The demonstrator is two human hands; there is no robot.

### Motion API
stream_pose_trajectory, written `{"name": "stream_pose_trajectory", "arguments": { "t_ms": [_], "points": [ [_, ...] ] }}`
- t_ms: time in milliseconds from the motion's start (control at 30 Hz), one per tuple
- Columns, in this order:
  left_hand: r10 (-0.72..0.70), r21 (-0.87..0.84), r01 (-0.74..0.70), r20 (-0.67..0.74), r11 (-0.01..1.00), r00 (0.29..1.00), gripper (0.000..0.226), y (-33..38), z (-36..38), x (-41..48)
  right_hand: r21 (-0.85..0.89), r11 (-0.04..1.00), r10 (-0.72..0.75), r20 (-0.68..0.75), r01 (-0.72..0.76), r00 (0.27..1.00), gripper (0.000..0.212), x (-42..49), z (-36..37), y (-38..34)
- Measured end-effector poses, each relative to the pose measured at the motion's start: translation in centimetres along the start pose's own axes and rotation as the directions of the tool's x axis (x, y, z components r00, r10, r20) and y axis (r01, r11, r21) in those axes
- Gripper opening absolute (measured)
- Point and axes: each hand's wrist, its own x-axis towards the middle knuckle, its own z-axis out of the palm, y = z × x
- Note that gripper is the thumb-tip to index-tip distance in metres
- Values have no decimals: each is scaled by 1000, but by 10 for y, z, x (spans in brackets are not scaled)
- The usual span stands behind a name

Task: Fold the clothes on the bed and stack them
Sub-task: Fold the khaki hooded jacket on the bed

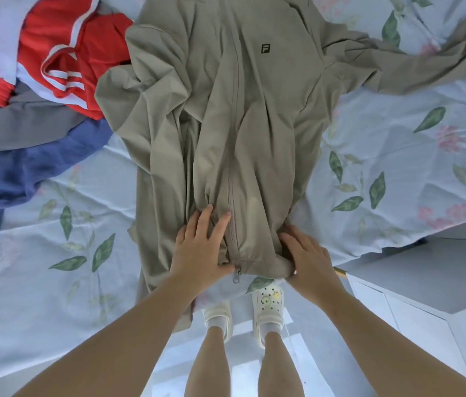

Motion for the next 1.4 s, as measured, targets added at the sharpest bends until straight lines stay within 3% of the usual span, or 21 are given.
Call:
{"name": "stream_pose_trajectory", "arguments": {
  "t_ms": [100,167,200,267,333,400,467,500,600,733,833,900,967,1000,1067,1133,1167,1233,1300,1367,1400],
  "points": [
    [42,14,-41,-80,999,996,72,-3,2,3,175,984,20,-192,14,981,29,13,-2,-5],
    [75,-140,-111,-239,984,968,29,-8,2,6,403,912,176,-216,-76,960,32,10,-15,-10],
    [48,-232,-109,-252,967,966,15,-9,-3,6,522,844,266,-206,-124,942,36,7,-23,-11],
    [-69,-392,-2,-166,920,984,4,-10,-17,5,711,693,409,-249,-121,878,45,-3,-44,-14],
    [-182,-491,90,-142,867,973,9,-11,-27,3,809,587,506,-336,-32,795,45,-14,-64,-12],
    [-202,-537,90,-153,839,968,15,-7,-35,-1,784,621,553,-432,-6,712,36,-29,-81,-7],
    [-138,-532,87,-57,842,989,33,3,-38,-5,674,732,534,-480,-97,696,30,-42,-85,6],
    [-91,-502,80,2,861,996,46,7,-36,-6,600,781,507,-445,-174,738,32,-45,-80,16],
    [-17,-237,56,163,970,986,81,23,-25,-7,360,859,439,-150,-364,886,50,-44,-60,42],
    [-106,125,75,261,989,960,104,38,-5,-5,320,872,416,-83,-371,906,64,-32,-42,59],
    [-67,237,50,66,970,996,92,39,3,-4,373,836,466,-98,-402,879,31,-23,-35,67],
    [24,199,-1,-110,980,994,55,30,8,0,349,850,467,-156,-394,870,17,-21,-36,69],
    [28,10,-27,-181,1000,983,24,25,1,0,365,874,428,-266,-320,864,24,-29,-41,68],
    [-14,-100,-7,-204,995,979,20,25,-6,0,382,884,403,-333,-269,853,30,-35,-45,66],
    [-74,-215,22,-232,976,970,23,23,-15,-2,323,933,312,-506,-159,804,32,-51,-54,66],
    [-45,-239,-31,-306,971,951,27,21,-24,-9,147,977,212,-611,-154,763,33,-66,-59,76],
    [3,-202,-72,-320,977,947,31,20,-24,-13,47,980,180,-603,-191,777,34,-73,-61,81],
    [140,-12,-147,-238,989,961,40,19,-21,-15,-207,956,98,-445,-208,890,33,-79,-60,91],
    [120,136,-117,-20,984,993,41,23,-19,-16,-357,923,132,-46,-140,990,29,-74,-60,89],
    [-31,231,2,122,973,992,41,24,-19,-13,-229,957,231,224,-179,947,32,-60,-60,87],
    [-78,258,41,134,965,988,39,25,-20,-11,-65,961,276,217,-268,936,31,-52,-60,81]
  ]
}}
